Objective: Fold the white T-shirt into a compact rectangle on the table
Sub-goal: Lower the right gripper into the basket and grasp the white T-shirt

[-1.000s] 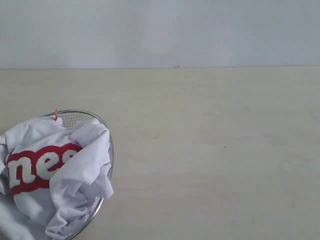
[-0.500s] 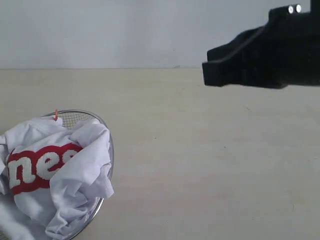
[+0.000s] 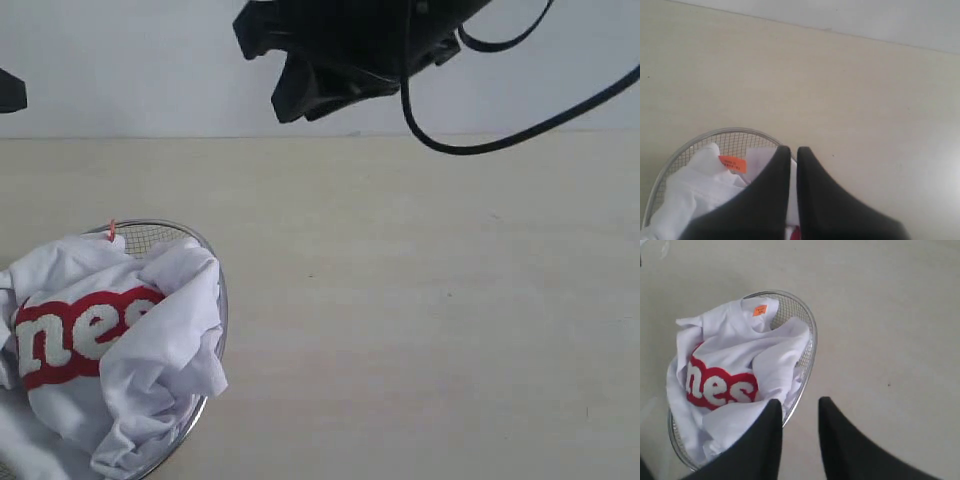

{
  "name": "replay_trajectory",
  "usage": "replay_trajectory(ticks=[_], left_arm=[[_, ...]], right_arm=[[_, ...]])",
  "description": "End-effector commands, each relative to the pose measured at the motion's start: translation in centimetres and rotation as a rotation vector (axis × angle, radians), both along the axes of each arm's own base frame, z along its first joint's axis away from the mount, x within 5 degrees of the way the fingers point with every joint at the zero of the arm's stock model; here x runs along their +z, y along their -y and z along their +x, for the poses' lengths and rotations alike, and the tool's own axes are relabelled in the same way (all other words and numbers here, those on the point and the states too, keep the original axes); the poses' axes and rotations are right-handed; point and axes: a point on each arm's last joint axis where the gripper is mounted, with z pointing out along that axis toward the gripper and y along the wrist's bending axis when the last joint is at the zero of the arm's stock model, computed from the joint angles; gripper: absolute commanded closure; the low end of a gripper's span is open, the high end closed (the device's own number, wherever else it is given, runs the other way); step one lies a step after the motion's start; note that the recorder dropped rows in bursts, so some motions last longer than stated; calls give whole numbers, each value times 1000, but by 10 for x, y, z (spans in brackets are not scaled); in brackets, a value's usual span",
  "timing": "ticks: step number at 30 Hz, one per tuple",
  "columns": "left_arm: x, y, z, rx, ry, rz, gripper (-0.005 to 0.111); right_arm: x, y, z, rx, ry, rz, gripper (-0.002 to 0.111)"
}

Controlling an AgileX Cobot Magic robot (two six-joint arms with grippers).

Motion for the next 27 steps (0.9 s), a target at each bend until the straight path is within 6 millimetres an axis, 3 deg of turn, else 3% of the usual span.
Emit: replay_trajectory(ticks=[1,5,10,21,27], left_arm=[[0,0,-2,-40,-20,8,102],[-4,-1,-2,-55,-44,44,102],[-20,-5,2,-91,-134,126,102],[-22,-8,3,-88,-131,164,102],[-21,-8,3,-86,-127,167,102]], right_arm=[[-16,8,13,54,-101,112,70],[-49,-14,27,67,-165,118,69],[-93,-56,29,140,-202,62,45],[-126,-67,43,102,-256,96,43],[-139,-92,35,146,-228,96,43]])
